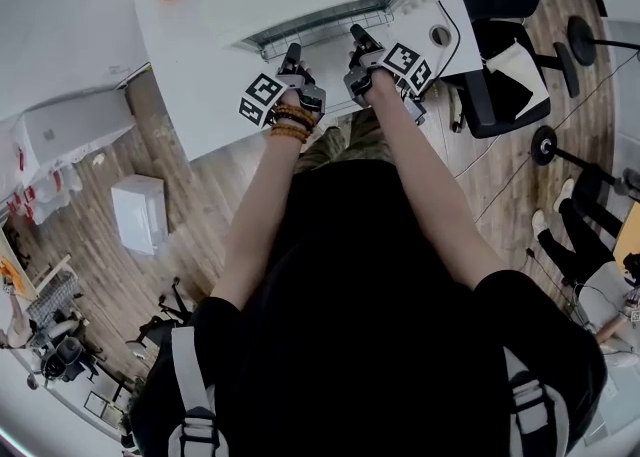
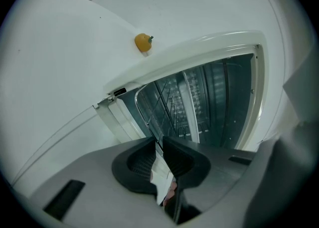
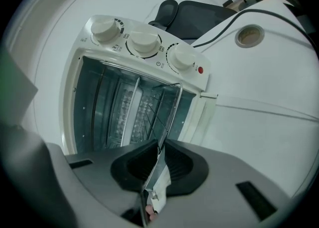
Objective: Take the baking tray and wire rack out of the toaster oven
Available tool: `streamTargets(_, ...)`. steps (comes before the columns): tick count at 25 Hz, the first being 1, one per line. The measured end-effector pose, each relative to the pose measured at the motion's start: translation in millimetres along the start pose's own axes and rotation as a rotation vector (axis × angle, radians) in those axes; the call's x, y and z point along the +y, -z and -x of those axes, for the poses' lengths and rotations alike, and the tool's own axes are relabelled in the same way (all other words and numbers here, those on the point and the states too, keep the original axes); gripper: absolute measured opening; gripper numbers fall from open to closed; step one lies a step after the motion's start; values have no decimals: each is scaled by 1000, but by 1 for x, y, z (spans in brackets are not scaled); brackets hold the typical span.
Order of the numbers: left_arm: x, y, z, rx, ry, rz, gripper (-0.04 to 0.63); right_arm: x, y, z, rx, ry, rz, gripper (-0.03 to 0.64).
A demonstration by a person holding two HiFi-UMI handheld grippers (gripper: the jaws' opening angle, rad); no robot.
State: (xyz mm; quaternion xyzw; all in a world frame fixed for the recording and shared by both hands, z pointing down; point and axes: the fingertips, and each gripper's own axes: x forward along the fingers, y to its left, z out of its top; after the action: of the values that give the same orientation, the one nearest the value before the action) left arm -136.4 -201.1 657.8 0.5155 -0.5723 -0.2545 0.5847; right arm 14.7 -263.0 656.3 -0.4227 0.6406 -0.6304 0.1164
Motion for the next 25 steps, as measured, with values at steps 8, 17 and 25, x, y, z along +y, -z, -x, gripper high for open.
streamTargets(8,0,4,4,19,7,4,58,-1,2,9,-9,12,-4,57)
streamTargets(17,5,14,13,17,22,61,51,-7,8,23,-9,45,8,55)
streamTargets(25,2,20,25,1,32,85,46,-4,12,34,22,43,35,55)
